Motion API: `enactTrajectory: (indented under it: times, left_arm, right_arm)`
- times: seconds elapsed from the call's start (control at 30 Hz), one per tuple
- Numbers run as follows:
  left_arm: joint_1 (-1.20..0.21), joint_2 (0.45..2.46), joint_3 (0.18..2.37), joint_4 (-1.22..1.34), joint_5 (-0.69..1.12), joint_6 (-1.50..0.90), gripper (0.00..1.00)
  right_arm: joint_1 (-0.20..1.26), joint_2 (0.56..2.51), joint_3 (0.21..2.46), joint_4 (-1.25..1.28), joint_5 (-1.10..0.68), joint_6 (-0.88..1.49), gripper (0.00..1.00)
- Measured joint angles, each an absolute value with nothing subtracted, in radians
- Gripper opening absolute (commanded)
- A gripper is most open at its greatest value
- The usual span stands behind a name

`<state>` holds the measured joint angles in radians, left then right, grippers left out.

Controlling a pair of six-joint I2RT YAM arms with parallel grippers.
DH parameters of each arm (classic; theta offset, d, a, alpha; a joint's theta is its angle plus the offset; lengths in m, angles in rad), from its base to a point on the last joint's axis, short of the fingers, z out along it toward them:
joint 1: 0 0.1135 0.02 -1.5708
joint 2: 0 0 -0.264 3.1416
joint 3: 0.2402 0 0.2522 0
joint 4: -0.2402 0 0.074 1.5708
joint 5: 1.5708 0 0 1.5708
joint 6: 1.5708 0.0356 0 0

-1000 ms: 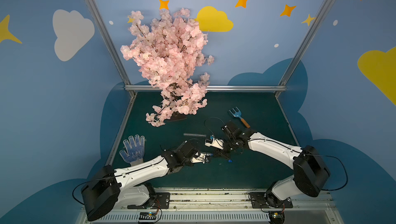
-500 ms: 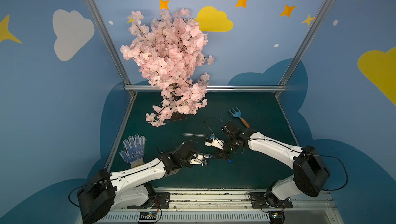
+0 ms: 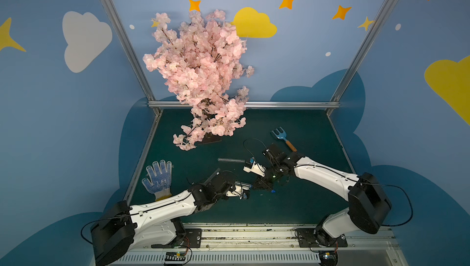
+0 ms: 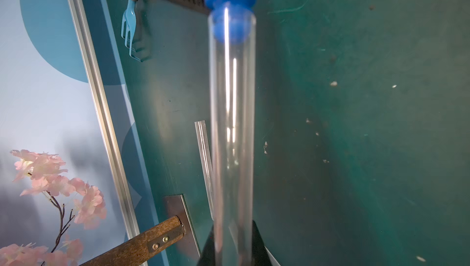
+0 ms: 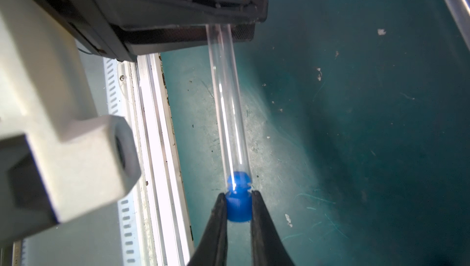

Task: Insert stoppers into test tubes
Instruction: Insert the stopper into the test tube.

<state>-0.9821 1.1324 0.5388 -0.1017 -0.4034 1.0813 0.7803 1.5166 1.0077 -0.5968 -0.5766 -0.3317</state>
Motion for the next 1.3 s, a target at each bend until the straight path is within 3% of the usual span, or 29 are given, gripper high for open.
enactTrajectory:
  times: [1.3]
  left_arm:
    - [-0.966, 1.097, 0.604, -0.306, -0.264, 0.856, 0.02]
  right_arm:
    - [0.828, 1.493, 1.044, -0.636, -0.569, -0.356, 0.00]
